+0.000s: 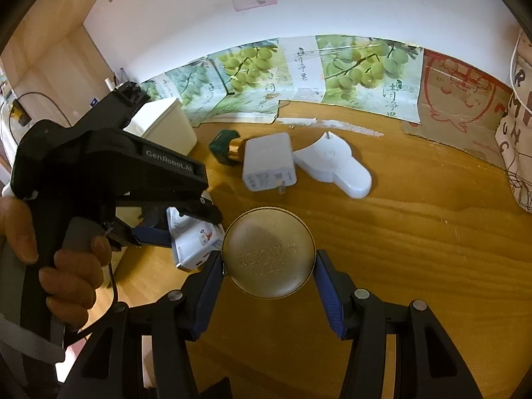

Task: Organize rigid objects
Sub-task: 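Close the left tool on the white lens toy and lift it while the right tool holds the compact, then carry the lens toy in the left tool and compact in the right tool toward the tray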

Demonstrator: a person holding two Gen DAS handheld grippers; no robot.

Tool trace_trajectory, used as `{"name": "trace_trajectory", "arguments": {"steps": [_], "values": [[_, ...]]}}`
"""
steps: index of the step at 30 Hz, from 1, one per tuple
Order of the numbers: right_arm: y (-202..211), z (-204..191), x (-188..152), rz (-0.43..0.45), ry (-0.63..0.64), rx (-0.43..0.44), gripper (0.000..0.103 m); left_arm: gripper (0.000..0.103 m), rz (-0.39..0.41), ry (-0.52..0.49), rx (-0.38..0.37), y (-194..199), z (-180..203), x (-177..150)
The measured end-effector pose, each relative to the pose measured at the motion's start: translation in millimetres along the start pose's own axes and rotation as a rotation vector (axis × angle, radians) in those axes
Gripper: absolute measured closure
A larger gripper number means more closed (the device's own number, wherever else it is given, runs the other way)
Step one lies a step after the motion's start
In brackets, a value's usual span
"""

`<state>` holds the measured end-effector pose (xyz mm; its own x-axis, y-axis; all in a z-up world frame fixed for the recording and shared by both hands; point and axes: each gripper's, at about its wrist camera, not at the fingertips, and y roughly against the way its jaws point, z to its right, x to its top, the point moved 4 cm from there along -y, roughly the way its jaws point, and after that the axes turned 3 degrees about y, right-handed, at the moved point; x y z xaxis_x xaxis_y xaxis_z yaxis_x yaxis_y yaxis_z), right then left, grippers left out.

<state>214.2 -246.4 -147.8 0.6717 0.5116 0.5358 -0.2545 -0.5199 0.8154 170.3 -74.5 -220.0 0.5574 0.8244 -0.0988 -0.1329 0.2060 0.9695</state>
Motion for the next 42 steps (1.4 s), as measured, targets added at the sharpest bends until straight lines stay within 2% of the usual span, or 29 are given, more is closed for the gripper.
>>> {"name": "trace_trajectory", "arguments": {"steps": [7,14,20,24,25,26,27,29,33,37,42], "values": [[15.3,-14.0,-19.0,-0.001,0.008,-0.014,0.048,0.037,-0.021,-0.084,-0.019,-1.2,-9.8,-35.5],[24.9,-21.7,-33.4,-0.011,-0.004,-0.036,0.048,0.037,-0.012,-0.179,-0.005,-4.5,-16.3,-60.8],[24.5,-27.1,-38.1,-0.022,-0.032,-0.048,0.048,0.039,0.060,-0.287,-0.011,4.0,-17.5,-76.1],[23.0,-33.9,-36.4,-0.019,-0.049,-0.061,0.048,0.039,0.102,-0.341,-0.053,22.1,-15.9,-68.0],[21.9,-35.9,-36.4,-0.020,-0.048,-0.068,0.048,0.042,0.119,-0.356,-0.066,28.6,-16.9,-65.2],[20.5,-38.2,-36.5,-0.023,-0.048,-0.073,0.048,0.071,0.149,-0.364,-0.061,34.7,-17.9,-63.2],[18.7,-41.4,-36.5,-0.026,-0.054,-0.074,0.048,0.077,0.156,-0.379,-0.123,42.9,-18.3,-61.3],[16.6,-45.7,-36.3,-0.027,-0.059,-0.076,0.048,0.078,0.155,-0.396,-0.188,56.1,-21.5,-56.1],[13.3,-57.8,-32.6,-0.022,-0.067,-0.081,0.048,0.081,0.166,-0.442,-0.248,66.6,-23.9,-53.2],[12.2,-71.9,-28.2,-0.007,-0.070,-0.086,0.048,0.082,0.156,-0.462,-0.277,76.4,-32.2,-47.0],[10.9,-84.8,-29.4,-0.003,-0.075,-0.095,0.048,0.082,0.121,-0.475,-0.262,78.2,-44.2,-40.3]]}}
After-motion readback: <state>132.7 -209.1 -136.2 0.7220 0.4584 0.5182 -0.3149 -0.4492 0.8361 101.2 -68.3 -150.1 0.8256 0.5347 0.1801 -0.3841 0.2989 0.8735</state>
